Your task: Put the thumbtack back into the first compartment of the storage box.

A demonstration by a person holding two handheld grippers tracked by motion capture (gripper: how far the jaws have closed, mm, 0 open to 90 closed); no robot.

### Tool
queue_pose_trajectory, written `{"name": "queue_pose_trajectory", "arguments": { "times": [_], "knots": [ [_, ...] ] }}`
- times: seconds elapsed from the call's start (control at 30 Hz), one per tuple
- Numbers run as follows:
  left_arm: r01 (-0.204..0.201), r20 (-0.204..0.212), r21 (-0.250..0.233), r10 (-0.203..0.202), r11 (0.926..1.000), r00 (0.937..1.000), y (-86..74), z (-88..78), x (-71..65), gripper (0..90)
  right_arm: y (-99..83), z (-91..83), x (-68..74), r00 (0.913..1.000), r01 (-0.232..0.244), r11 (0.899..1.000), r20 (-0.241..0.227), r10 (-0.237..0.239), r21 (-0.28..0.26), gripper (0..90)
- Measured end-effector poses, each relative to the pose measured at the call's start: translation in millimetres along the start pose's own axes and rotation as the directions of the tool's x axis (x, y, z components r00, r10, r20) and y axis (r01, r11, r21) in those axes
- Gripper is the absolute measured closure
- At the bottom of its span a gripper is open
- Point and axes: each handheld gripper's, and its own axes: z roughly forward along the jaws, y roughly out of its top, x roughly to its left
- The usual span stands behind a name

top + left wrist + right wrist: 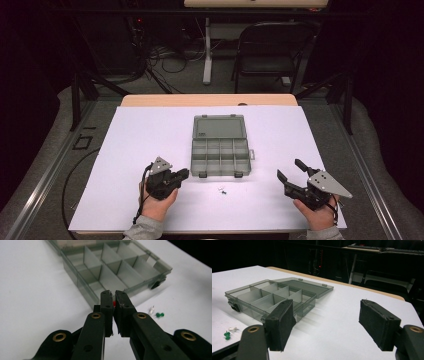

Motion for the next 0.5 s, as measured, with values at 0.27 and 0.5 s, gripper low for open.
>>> {"name": "queue_pose_trajectory", "arguments": {
  "times": [0.27,0.5],
  "knots": [
    [-0.019,0.013,-0.062,0.020,0.9979,0.9997,31.7,-5.4,-1.1,85.1,-0.4,0.8,1.4,1.0000,0.004,1.000,0.001,-0.004,0.006,27.7],
    [-0.044,0.003,-0.031,0.044,0.9985,0.9990,51.0,17.4,4.3,85.1,-0.7,1.0,0.7,1.0000,0.002,1.000,0.003,-0.002,0.008,27.7]
  ]
}}
